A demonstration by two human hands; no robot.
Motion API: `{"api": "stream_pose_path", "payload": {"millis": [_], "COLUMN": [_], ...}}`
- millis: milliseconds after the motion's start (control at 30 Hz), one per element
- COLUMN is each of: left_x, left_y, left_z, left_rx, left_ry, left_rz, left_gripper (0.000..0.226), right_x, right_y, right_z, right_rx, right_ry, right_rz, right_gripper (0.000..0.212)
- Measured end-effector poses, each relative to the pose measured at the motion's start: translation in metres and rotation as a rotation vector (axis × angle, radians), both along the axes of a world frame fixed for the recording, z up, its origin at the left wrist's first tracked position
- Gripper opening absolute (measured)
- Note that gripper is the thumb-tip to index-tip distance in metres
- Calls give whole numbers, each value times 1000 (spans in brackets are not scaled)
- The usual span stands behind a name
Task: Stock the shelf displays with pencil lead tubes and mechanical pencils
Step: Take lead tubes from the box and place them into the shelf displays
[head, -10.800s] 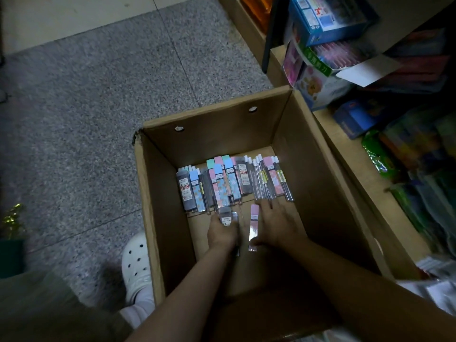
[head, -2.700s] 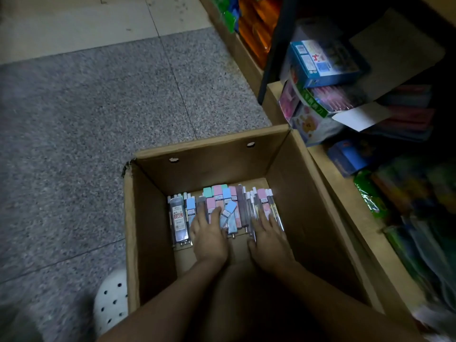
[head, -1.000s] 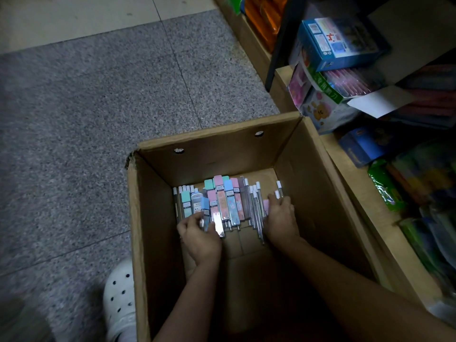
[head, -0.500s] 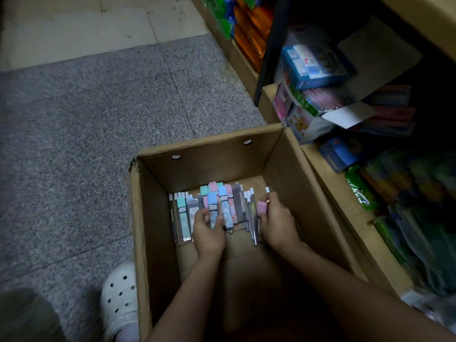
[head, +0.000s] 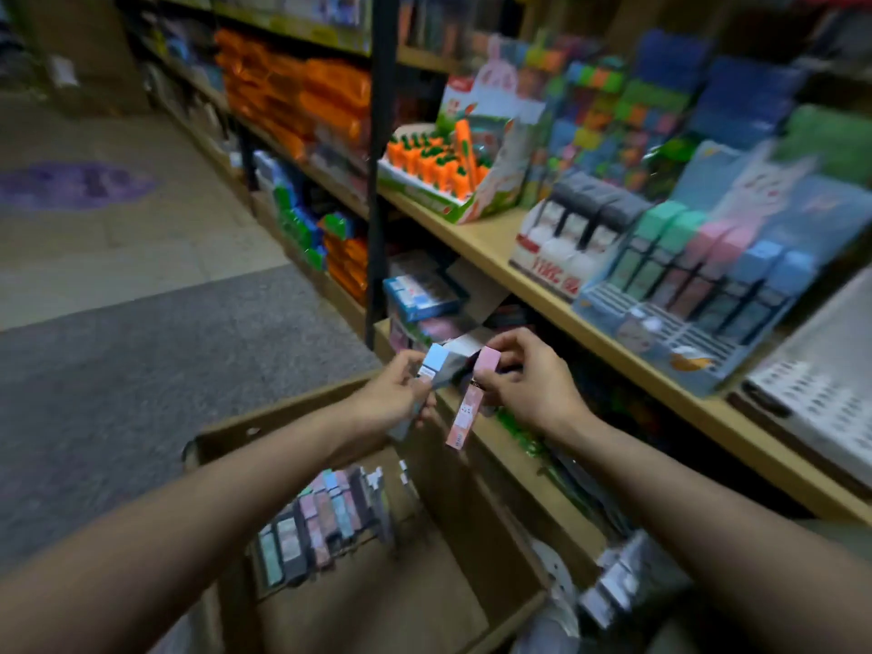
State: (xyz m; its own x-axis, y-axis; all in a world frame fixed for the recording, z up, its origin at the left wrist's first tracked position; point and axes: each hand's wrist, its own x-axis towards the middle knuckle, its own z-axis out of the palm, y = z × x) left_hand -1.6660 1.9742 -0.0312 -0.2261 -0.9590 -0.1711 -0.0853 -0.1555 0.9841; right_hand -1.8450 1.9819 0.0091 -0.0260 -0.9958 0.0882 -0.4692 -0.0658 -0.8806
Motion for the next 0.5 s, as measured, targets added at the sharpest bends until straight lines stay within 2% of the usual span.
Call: {"api": "stream_pose_path", "payload": {"millis": [267,500], "left_x": [-71,-119], "left_y": [-2,-3], "left_z": [61,90], "left_rx": [-74,-99], "left_ry": [169,285], "left_rz": [-48,-180], "left_gripper": [24,27], "right_x": [-81,-151], "right_y": [41,65], "right_z": [74,148], "right_rx": [-114,-399], "right_ry": [191,397], "right_rz": [-172,-312], "right_gripper": [30,29]}}
